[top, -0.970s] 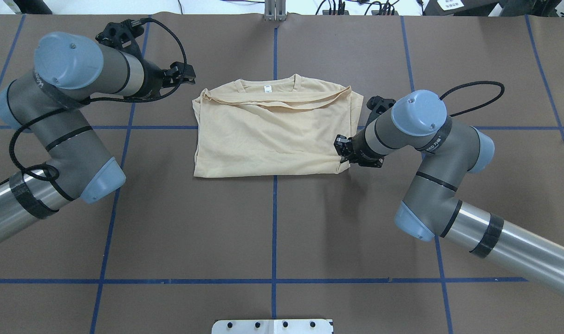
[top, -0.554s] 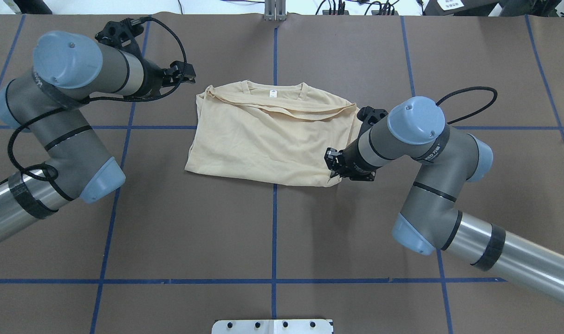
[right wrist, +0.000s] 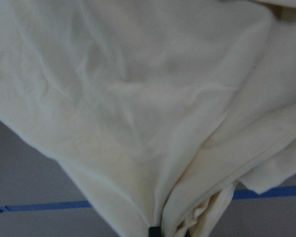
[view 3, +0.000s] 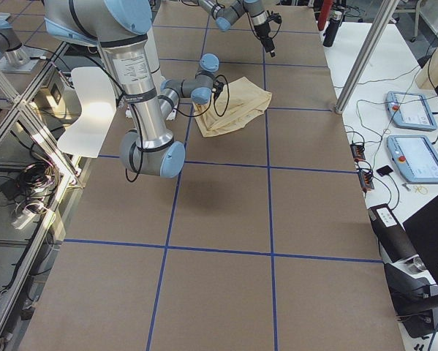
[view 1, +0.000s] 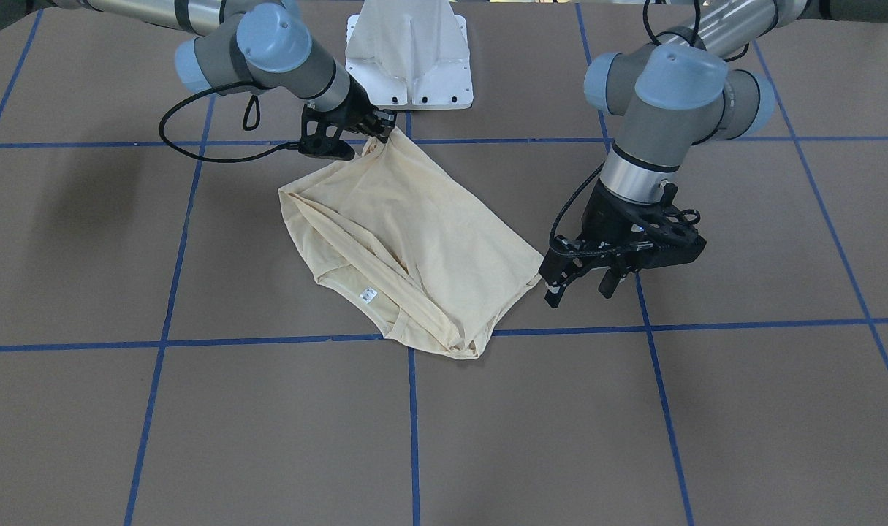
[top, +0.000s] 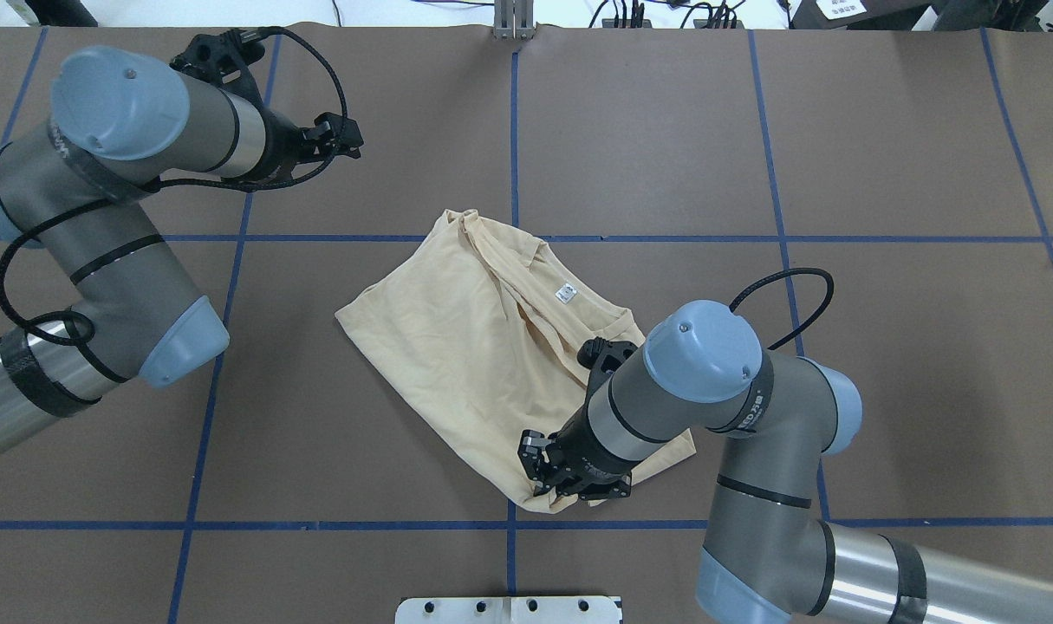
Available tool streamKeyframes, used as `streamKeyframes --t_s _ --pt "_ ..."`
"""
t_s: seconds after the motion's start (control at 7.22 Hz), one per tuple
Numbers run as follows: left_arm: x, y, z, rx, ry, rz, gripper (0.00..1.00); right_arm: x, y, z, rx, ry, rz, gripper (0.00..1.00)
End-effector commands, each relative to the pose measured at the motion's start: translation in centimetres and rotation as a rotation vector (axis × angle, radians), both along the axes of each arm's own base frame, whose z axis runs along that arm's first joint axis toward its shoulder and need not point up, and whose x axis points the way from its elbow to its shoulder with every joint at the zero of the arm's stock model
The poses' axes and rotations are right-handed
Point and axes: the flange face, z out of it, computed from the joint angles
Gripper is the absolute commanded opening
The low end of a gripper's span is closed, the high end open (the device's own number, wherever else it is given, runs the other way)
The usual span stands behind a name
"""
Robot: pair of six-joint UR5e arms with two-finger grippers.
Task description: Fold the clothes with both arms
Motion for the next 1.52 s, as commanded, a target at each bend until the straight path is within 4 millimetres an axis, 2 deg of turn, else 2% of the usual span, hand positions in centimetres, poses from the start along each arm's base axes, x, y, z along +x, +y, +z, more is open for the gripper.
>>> streamKeyframes --t_s 0.0,0.14,0.28,0.42,0.55,0.69,0.83,0.97,1.11,1.39 --pt "0.2 0.3 0.4 -0.001 -0.003 0.015 0.99 -0.3 1.6 -1.2 0.009 -0.027 -0.032 1.0" --pt "0.1 0.6 -0.4 0.009 0.016 0.016 0.99 0.9 -0.2 -1.5 0.025 -0.033 0.023 1.0" --pt "0.1 1.9 -0.5 -0.004 0.046 0.061 0.99 2.9 -4.1 -1.5 0.049 -0.028 0.127 1.0" --pt "-0.6 4.2 0.2 -0.01 0.106 0.087 0.99 5.7 -8.4 -1.6 0.074 -0.027 0.218 1.0" --pt "0.2 6.8 2.1 -0.014 0.203 0.098 0.99 8.8 -11.8 -2.0 0.134 -0.042 0.271 1.0" --pt "2.5 9.7 4.5 -0.047 0.236 0.135 0.99 11.1 -14.3 -1.8 0.168 -0.038 0.312 1.0" --pt "4.5 10.5 5.5 -0.079 0.228 0.13 0.99 12.5 -16.1 -1.3 0.202 -0.024 0.329 1.0" --pt "7.6 11.9 6.5 -0.097 0.206 0.125 0.99 13.3 -16.8 -1.2 0.218 -0.02 0.337 1.0" --pt "9.5 11.5 7.2 -0.107 0.181 0.124 0.99 13.6 -17.1 -1.2 0.219 -0.019 0.345 1.0" --pt "10.3 10.7 8.8 -0.115 0.145 0.111 0.99 13.8 -17.4 -1.1 0.219 -0.016 0.352 1.0"
